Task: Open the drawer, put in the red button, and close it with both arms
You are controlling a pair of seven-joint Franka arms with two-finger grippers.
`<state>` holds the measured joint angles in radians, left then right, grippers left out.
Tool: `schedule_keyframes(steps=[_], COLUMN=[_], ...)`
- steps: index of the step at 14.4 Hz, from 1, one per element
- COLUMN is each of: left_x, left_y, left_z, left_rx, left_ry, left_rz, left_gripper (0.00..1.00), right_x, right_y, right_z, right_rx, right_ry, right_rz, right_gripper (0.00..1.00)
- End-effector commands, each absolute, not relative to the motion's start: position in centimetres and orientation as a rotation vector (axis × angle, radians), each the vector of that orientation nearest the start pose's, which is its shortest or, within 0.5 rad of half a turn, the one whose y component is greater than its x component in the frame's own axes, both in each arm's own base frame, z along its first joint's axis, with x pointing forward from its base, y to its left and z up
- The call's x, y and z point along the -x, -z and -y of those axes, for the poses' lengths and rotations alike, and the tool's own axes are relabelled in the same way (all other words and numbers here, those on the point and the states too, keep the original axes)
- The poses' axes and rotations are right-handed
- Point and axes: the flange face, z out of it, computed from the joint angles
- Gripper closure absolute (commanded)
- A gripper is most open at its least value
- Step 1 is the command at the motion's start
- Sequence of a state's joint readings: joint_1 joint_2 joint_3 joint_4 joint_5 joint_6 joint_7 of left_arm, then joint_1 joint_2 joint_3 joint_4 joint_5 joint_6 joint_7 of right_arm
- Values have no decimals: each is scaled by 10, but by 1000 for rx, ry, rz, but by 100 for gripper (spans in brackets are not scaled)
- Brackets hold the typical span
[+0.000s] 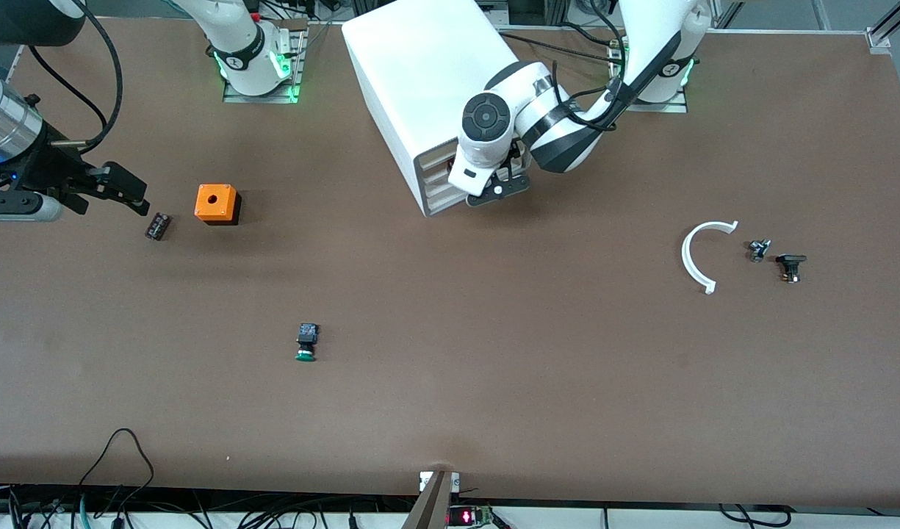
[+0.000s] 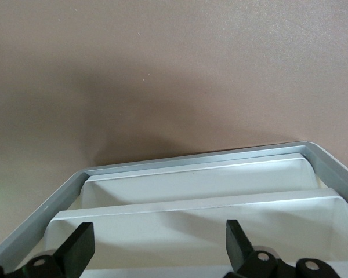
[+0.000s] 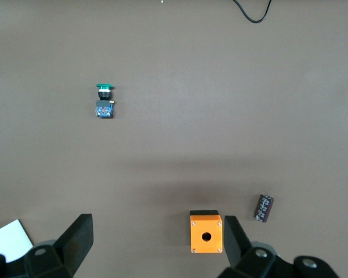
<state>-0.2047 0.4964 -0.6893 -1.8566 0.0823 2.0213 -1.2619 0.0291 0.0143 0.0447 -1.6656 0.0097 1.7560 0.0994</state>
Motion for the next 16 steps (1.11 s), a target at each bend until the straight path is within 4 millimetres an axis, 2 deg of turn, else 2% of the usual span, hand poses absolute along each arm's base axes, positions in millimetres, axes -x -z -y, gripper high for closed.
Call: schedule_keyframes(steps=[1,3,7,9,11,12,14,16], left_x=[-423,-452,-499,-524,-550,-553,-562,-575], left_y=[-314,-335,-385,-421,-459,-478,-498,-526], left_z=[448,426,377,349,308,294,260,207], left_rx=[2995,3001,2957,2972,2990,2998,2999,3003], left_ry=[-499,-500,-441,-434,-434,-410,-360,-287], left_rz=[469,440,202,152,104,55,-56,-143], left_gripper=[0,0,0,0,0,0,0,0], right_x=[-562,-563,-563,-565,-564,-563,-562,-561], right_y=[-594,-593,-597,-598,-595,-594,-594,-595], right_z=[-40,-41,-38,-37,-39,-40,-43,-44], right_rx=[3140,3140,3169,3185,3177,3175,3168,3156], right_ry=[102,97,92,67,42,20,11,9], right_rz=[-33,-26,-11,-5,-26,-32,-26,-25], right_gripper=[0,0,0,0,0,0,0,0])
